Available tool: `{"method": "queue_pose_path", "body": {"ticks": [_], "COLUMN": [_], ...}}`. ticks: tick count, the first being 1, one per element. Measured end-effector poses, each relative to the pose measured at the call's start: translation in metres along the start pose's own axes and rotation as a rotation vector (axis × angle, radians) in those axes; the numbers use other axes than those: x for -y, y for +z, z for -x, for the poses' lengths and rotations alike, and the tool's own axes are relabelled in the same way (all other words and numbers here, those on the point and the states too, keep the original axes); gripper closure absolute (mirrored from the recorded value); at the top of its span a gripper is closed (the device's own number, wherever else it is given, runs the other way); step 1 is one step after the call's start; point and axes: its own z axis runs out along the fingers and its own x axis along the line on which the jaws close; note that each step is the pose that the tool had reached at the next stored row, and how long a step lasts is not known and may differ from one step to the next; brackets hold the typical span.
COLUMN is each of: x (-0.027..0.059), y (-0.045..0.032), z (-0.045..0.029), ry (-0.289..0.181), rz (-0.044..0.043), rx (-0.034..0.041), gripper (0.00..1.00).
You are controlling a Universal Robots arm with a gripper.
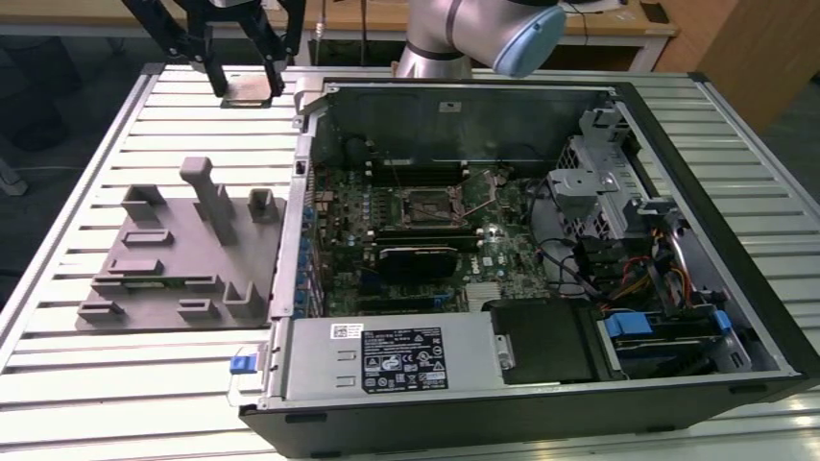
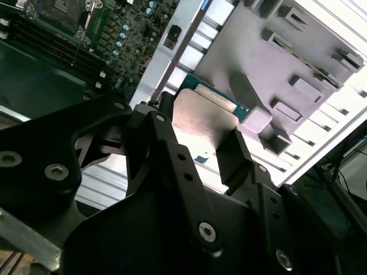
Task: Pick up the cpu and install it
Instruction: 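Pick up the cpu and move it towards the insertion slot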
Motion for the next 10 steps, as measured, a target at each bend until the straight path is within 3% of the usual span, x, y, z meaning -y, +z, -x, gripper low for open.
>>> {"method": "queue_pose_path", "body": {"ticks": [10], "x": [-0.0023], "y": [0.0006], "z": [0.0178], "ry": [0.000], "rz": [0.0000], "rx": [0.0000], "gripper": [0.46]}}
